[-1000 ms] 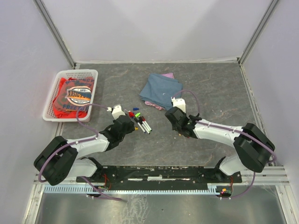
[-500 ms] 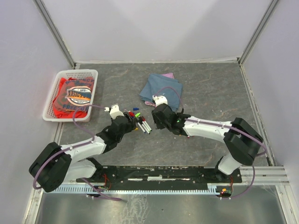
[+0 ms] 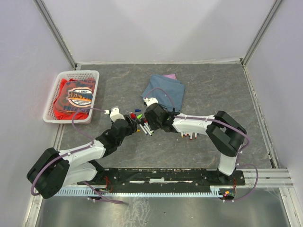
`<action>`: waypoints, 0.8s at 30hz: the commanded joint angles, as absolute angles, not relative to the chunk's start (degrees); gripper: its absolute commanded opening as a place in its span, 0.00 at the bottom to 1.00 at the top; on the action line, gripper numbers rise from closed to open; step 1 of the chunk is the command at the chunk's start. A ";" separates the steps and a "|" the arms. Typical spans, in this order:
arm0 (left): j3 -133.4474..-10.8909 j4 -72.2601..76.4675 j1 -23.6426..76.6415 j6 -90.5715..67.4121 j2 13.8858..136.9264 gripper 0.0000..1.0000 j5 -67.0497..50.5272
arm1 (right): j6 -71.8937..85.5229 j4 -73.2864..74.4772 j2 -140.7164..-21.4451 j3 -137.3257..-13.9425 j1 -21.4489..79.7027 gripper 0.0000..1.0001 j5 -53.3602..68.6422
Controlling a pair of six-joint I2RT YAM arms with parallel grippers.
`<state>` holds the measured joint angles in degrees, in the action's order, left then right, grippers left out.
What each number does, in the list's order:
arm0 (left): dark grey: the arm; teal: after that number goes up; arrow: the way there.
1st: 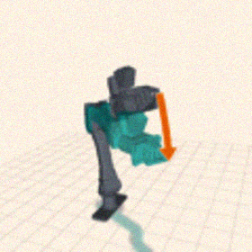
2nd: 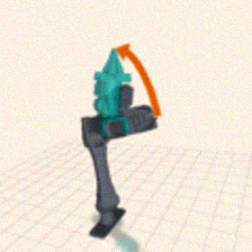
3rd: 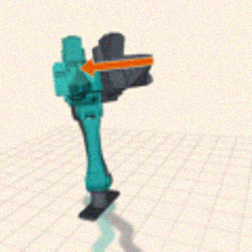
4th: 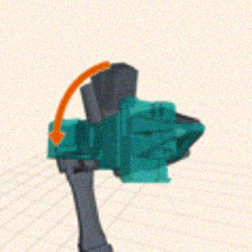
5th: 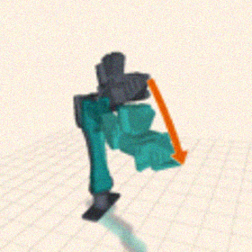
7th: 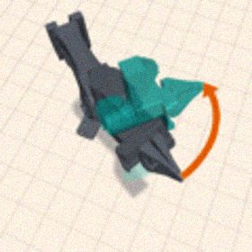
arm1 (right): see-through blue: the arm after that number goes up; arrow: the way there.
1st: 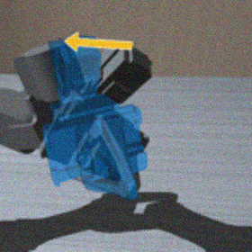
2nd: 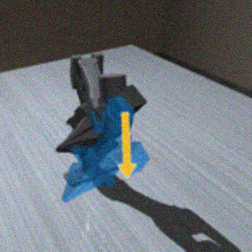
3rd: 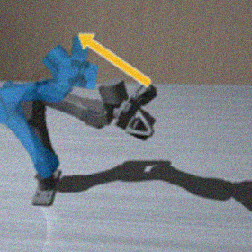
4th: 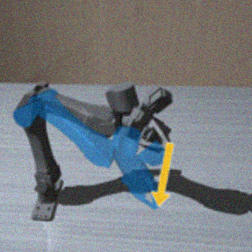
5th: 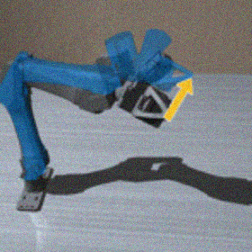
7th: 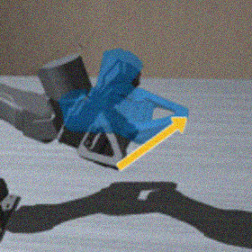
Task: Open the pen caps
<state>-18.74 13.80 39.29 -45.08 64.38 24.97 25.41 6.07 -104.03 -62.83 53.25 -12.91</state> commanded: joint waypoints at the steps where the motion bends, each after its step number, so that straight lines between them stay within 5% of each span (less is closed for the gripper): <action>1: -18.59 16.62 39.20 -43.58 63.02 0.56 25.50 | 24.20 4.82 -106.19 -66.69 53.62 0.43 -12.05; 24: -18.63 17.33 39.20 -43.33 63.11 0.56 25.52 | 22.98 6.98 -109.60 -68.16 53.65 0.41 -15.00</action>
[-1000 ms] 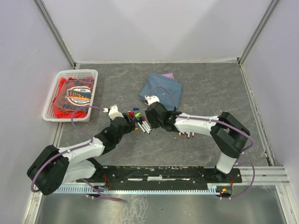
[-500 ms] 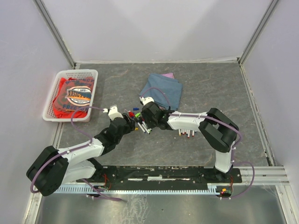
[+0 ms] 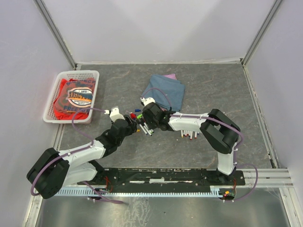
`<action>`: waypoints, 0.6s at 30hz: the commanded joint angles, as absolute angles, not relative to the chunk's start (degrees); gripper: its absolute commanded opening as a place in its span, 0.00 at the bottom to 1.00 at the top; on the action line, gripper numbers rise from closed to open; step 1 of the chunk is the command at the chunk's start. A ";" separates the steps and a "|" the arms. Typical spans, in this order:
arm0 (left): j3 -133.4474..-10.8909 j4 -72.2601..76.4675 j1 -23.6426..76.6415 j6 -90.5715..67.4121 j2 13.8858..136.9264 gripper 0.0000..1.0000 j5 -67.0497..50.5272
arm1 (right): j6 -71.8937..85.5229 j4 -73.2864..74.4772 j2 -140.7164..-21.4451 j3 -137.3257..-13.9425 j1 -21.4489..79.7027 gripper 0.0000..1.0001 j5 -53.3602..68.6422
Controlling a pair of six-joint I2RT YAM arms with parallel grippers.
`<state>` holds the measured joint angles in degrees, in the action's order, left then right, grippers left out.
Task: Open the pen caps
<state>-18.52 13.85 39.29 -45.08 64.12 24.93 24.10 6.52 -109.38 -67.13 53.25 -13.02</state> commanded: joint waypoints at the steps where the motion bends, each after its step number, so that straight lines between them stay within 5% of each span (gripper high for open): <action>1: -18.63 17.36 39.20 -43.22 63.11 0.56 25.49 | 22.94 6.95 -109.40 -68.04 53.68 0.41 -15.15; 18: -18.86 17.74 39.15 -43.41 63.36 0.56 25.25 | 22.52 9.12 -111.51 -68.66 53.94 0.37 -13.20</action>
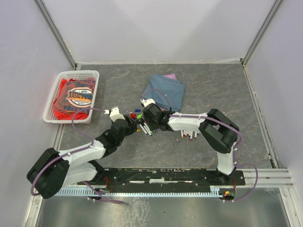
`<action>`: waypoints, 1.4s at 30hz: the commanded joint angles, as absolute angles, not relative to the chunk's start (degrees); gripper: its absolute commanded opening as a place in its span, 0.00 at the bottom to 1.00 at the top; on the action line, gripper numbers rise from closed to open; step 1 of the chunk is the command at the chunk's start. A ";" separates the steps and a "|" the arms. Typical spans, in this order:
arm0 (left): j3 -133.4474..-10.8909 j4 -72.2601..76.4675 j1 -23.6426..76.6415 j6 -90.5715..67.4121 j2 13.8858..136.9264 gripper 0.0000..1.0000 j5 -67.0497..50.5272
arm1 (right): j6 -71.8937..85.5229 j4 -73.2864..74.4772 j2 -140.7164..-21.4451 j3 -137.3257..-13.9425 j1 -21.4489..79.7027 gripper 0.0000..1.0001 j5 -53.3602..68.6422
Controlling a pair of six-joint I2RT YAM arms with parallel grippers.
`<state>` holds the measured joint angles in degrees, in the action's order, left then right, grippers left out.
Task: Open the pen caps
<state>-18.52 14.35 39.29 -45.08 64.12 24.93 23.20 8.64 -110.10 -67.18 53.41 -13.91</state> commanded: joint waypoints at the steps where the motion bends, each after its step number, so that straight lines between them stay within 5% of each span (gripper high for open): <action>1: -18.94 17.83 39.18 -43.42 63.49 0.56 25.16 | 22.48 9.54 -111.79 -68.69 54.12 0.36 -13.15; 15: -20.50 19.08 39.20 -45.24 64.38 0.57 21.43 | 24.52 10.28 -108.58 -64.79 54.65 0.01 -14.52; 42: -22.58 31.75 38.26 -54.57 73.83 0.57 7.94 | 28.19 -0.25 -90.85 -54.41 54.63 0.01 -2.21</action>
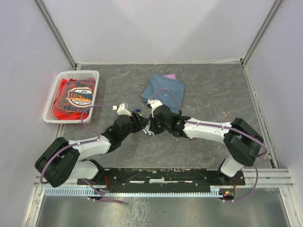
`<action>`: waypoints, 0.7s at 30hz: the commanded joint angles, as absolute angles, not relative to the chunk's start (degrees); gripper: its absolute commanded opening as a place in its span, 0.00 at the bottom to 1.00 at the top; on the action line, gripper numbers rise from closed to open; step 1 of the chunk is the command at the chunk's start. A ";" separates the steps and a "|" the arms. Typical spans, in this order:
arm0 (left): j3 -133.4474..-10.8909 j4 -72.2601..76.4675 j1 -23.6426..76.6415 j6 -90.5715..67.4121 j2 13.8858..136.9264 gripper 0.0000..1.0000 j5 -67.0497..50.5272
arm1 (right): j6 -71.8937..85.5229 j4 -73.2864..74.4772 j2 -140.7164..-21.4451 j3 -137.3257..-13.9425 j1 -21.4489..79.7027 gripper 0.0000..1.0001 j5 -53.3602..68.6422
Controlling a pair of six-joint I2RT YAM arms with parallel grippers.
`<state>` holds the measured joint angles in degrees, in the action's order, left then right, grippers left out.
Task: Open the pen caps
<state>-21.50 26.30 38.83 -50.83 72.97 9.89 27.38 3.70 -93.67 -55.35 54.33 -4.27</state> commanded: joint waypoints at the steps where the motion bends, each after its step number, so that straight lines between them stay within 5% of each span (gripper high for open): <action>1: -22.36 32.36 38.11 -54.91 74.05 0.57 7.60 | 28.32 -0.48 -90.54 -54.26 54.65 0.01 -1.93; 21: -17.65 41.88 35.27 -62.95 75.56 0.43 2.04 | 28.92 -3.86 -88.17 -52.13 54.62 0.01 0.35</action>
<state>-18.46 36.47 35.94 -59.16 75.20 3.92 28.69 -0.73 -90.28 -52.56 54.33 0.01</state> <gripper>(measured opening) 0.444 0.035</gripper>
